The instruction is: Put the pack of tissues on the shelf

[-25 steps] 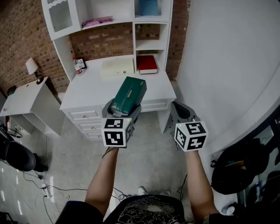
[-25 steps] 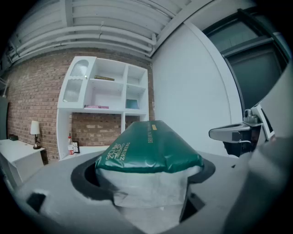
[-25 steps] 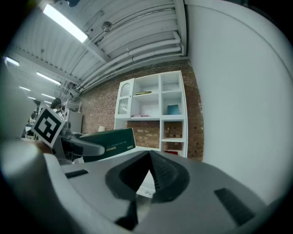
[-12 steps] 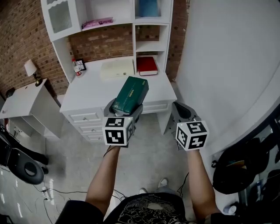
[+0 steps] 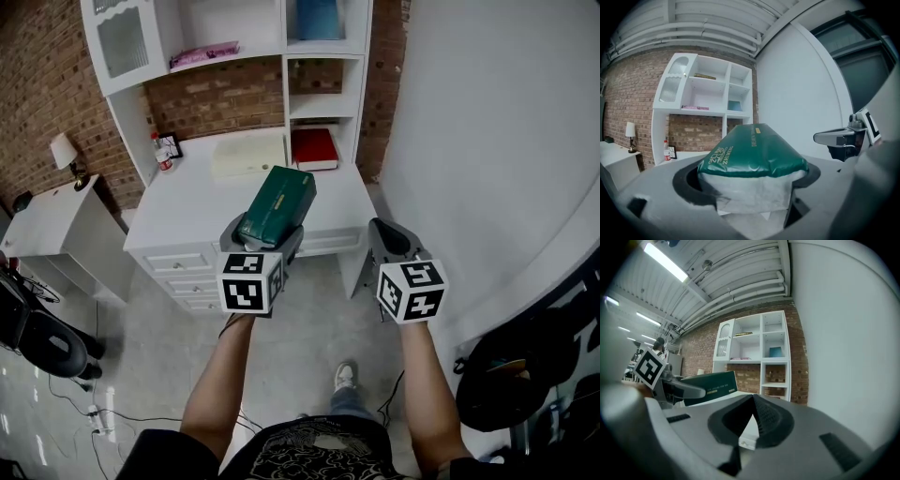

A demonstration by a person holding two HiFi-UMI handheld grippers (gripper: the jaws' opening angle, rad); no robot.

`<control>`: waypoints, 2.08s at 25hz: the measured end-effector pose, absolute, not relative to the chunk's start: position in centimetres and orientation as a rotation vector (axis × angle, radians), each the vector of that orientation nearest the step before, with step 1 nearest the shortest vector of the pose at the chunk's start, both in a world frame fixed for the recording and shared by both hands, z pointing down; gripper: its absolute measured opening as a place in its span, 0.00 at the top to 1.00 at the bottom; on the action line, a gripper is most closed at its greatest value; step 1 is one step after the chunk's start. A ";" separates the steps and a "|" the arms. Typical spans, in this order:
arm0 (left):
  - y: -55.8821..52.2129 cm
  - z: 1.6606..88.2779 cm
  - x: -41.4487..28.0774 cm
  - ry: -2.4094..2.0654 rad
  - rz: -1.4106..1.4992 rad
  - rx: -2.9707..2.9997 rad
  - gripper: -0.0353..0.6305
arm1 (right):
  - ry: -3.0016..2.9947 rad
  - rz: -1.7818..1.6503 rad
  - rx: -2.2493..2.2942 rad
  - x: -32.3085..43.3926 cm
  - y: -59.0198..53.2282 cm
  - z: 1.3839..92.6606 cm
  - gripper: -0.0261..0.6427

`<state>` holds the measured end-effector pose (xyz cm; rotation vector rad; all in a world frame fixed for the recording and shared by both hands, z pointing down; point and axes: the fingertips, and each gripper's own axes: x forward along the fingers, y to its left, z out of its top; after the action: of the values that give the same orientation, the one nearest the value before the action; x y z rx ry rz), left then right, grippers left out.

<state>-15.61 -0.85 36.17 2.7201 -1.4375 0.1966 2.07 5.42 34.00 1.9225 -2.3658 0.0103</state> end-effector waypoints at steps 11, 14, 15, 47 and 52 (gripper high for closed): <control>-9.4 36.4 -9.7 -1.503 0.228 2.698 0.25 | -2.414 0.031 1.883 8.4 -4.0 34.6 0.96; -11.9 36.2 -8.0 -1.528 0.232 2.681 0.25 | -2.429 0.037 1.858 10.3 -6.8 34.4 0.95; -12.7 36.1 -7.5 -1.535 0.234 2.675 0.25 | -2.434 0.037 1.850 10.8 -7.7 34.3 0.96; -25.4 36.3 0.0 -1.656 0.307 2.629 0.25 | -2.556 0.033 1.701 17.4 -21.9 35.1 0.95; -28.3 36.0 0.9 -1.633 0.285 2.645 0.25 | -2.542 0.022 1.713 18.1 -24.3 35.1 0.96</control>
<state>0.92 -28.27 35.96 2.6451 -1.6334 0.2850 18.07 -24.30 35.14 1.7130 -2.5417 0.0217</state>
